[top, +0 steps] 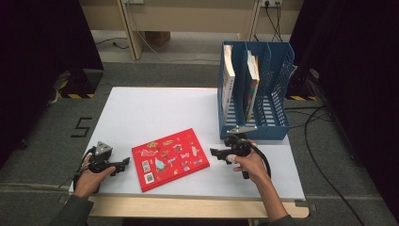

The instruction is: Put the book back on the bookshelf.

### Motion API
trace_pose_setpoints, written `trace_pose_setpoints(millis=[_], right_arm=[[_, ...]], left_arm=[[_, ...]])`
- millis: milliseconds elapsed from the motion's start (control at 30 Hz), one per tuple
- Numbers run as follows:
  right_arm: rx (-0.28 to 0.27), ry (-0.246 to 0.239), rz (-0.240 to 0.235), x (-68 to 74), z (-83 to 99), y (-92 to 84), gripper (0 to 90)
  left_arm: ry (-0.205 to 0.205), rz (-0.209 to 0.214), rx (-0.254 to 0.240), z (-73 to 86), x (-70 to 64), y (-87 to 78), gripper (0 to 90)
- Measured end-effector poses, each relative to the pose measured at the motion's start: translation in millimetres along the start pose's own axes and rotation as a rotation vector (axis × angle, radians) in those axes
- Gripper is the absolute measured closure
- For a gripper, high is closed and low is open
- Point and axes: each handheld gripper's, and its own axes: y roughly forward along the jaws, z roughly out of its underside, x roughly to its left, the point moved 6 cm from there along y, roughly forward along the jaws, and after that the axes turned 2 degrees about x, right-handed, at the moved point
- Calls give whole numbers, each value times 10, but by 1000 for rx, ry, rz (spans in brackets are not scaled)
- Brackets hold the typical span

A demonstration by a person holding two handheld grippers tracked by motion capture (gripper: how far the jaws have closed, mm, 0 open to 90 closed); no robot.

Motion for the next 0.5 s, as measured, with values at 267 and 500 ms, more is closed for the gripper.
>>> trace_pose_setpoints(millis=[267,500], right_arm=[[25,-6,-6,91,42,142,247],[57,-24,-21,202,91,321,252]], left_arm=[[21,61,15,11,-167,-17,143],[34,65,19,12,-226,-17,144]])
